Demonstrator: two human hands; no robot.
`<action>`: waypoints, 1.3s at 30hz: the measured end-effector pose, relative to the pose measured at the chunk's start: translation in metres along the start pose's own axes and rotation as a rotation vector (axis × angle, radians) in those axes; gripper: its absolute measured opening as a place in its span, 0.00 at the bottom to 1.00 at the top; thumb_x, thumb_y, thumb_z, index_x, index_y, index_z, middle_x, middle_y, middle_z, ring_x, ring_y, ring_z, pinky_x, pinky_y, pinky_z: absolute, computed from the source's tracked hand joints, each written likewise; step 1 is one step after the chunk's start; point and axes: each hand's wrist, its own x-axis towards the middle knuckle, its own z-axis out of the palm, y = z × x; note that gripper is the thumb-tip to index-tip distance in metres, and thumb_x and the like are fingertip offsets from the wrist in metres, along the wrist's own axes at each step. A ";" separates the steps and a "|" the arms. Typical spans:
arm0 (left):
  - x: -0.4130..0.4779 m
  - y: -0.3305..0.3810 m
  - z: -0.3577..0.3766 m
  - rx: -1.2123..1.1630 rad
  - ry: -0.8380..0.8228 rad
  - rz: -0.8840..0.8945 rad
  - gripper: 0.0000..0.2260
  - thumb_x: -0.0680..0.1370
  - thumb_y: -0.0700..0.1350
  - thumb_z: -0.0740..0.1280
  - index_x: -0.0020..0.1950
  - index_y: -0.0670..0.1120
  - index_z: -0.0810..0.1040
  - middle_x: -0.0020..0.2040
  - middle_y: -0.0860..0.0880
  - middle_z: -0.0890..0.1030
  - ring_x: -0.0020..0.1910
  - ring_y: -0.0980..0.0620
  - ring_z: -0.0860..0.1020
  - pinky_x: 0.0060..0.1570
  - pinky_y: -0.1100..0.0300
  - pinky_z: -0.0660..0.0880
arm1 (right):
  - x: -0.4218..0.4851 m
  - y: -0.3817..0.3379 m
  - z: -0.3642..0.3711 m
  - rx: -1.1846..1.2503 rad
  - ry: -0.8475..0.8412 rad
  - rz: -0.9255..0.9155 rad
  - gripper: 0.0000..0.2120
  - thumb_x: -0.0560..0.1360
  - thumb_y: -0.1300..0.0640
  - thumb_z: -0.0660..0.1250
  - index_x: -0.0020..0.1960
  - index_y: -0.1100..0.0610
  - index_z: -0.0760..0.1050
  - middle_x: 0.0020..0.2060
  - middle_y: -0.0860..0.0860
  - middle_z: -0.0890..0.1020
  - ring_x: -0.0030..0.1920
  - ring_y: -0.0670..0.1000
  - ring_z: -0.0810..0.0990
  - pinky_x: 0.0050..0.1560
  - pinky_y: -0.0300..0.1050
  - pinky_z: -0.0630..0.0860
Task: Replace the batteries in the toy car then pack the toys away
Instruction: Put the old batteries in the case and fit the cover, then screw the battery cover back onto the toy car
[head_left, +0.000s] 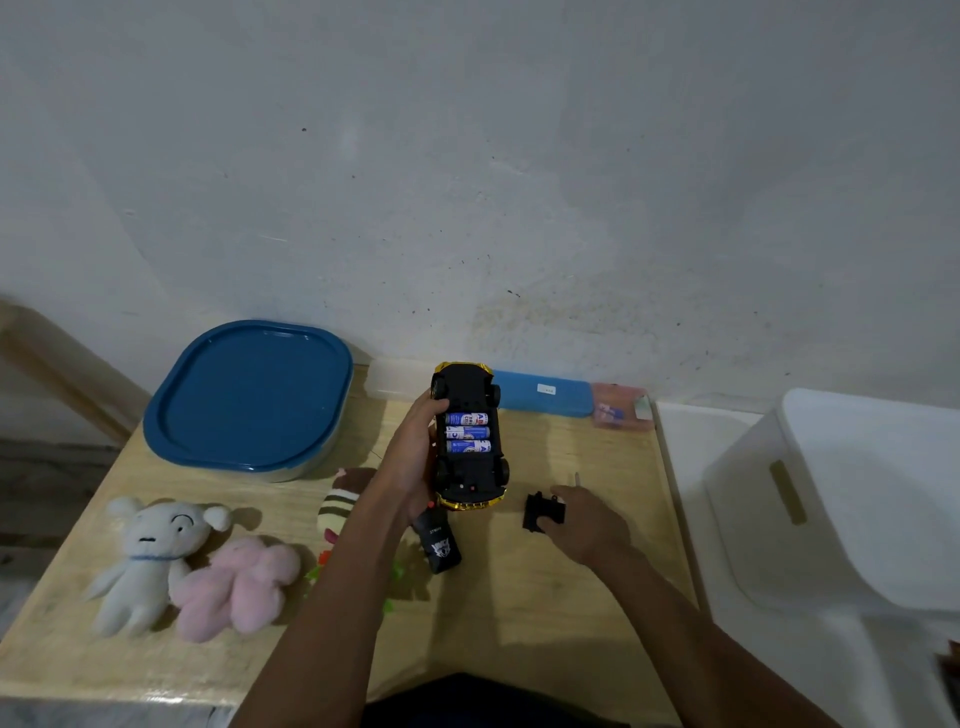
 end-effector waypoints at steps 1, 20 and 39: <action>0.000 0.000 0.000 -0.001 -0.001 0.009 0.15 0.79 0.51 0.61 0.64 0.54 0.78 0.62 0.37 0.79 0.56 0.37 0.80 0.60 0.35 0.74 | 0.000 0.001 0.003 -0.063 0.017 -0.006 0.25 0.77 0.47 0.65 0.73 0.50 0.67 0.67 0.48 0.74 0.66 0.51 0.73 0.60 0.45 0.72; -0.008 0.008 -0.004 0.048 0.025 -0.043 0.16 0.79 0.53 0.61 0.64 0.50 0.78 0.62 0.37 0.80 0.55 0.37 0.82 0.51 0.43 0.81 | -0.022 -0.027 -0.088 0.975 0.104 -0.160 0.12 0.75 0.56 0.71 0.58 0.52 0.79 0.50 0.48 0.85 0.49 0.46 0.83 0.46 0.39 0.78; -0.030 0.017 0.009 0.136 -0.125 -0.074 0.14 0.80 0.52 0.61 0.63 0.51 0.79 0.46 0.44 0.85 0.41 0.45 0.84 0.37 0.54 0.80 | -0.035 -0.101 -0.102 0.834 0.034 -0.395 0.10 0.68 0.57 0.78 0.49 0.53 0.83 0.45 0.50 0.85 0.47 0.47 0.83 0.49 0.38 0.80</action>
